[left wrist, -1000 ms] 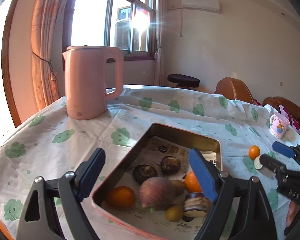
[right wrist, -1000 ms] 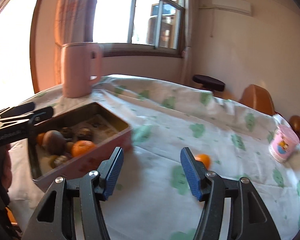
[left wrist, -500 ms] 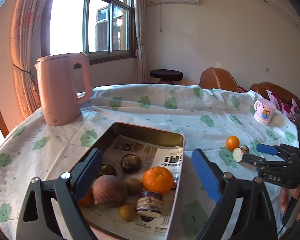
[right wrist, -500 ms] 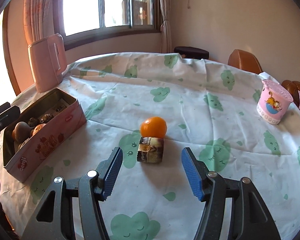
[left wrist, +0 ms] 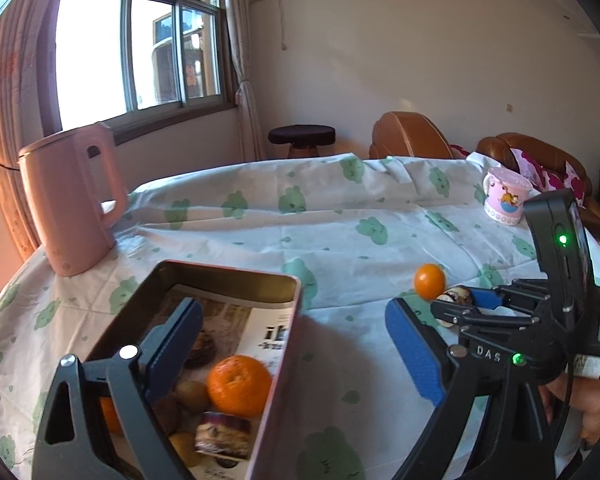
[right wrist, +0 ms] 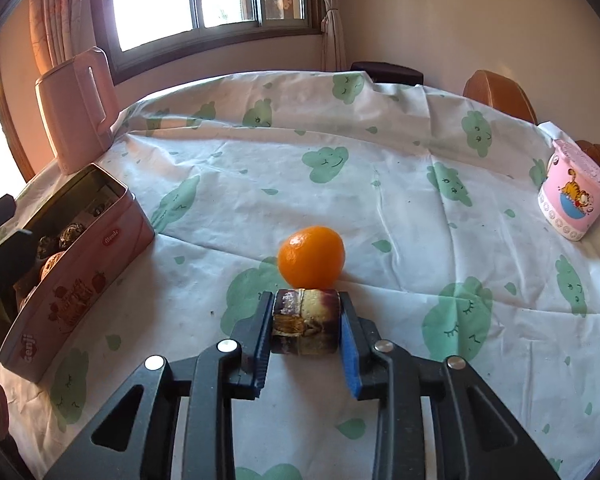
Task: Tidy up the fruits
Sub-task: 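Grasp the second striped fruit with the right tool while the left tool moves toward the orange, then grasp the orange with the left tool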
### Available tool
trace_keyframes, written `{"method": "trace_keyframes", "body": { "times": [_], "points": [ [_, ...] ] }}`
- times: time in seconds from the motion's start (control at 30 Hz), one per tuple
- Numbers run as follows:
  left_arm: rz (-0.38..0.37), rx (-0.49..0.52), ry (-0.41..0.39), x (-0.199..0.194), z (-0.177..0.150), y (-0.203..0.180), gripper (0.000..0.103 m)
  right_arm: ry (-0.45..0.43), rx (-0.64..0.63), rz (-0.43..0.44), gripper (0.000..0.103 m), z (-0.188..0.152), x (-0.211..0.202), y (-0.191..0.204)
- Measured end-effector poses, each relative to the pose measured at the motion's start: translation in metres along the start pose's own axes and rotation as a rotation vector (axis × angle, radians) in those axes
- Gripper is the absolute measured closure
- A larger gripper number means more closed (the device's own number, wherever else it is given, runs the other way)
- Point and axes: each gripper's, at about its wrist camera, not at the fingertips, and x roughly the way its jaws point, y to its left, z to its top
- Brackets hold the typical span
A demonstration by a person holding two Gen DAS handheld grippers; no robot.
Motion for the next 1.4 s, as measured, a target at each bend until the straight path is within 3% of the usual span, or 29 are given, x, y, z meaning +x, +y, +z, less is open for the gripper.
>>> {"method": "trace_keyframes", "body": {
  "times": [0.13,0.37,0.6,0.67,0.8,0.97,1.07,1.4],
  "points": [
    [-0.057,0.009,0.043,0.015,0.006,-0.022,0.008,-0.057,0.027,-0.067,0.072,-0.001,-0.013,-0.018],
    [-0.141,0.035,0.129,0.052,0.015,-0.07,0.009,-0.074,0.085,-0.197,0.072,0.002,-0.016,-0.064],
    [-0.136,0.071,0.182,0.087,0.023,-0.101,0.015,-0.079,0.144,-0.184,0.072,0.0,-0.019,-0.089],
    [-0.145,0.072,0.208,0.098,0.023,-0.107,0.023,-0.083,0.156,-0.171,0.072,-0.001,-0.02,-0.092],
    [-0.152,0.092,0.248,0.115,0.023,-0.118,0.026,-0.089,0.162,-0.152,0.071,-0.002,-0.021,-0.092],
    [-0.186,0.048,0.317,0.133,0.018,-0.115,0.052,-0.097,0.174,-0.131,0.071,-0.002,-0.022,-0.094],
    [-0.206,0.028,0.306,0.13,0.018,-0.111,0.065,-0.103,0.181,-0.121,0.071,-0.002,-0.023,-0.095],
    [-0.241,-0.032,0.281,0.121,0.015,-0.098,0.067,-0.147,0.161,-0.087,0.071,-0.003,-0.03,-0.092]
  ]
}}
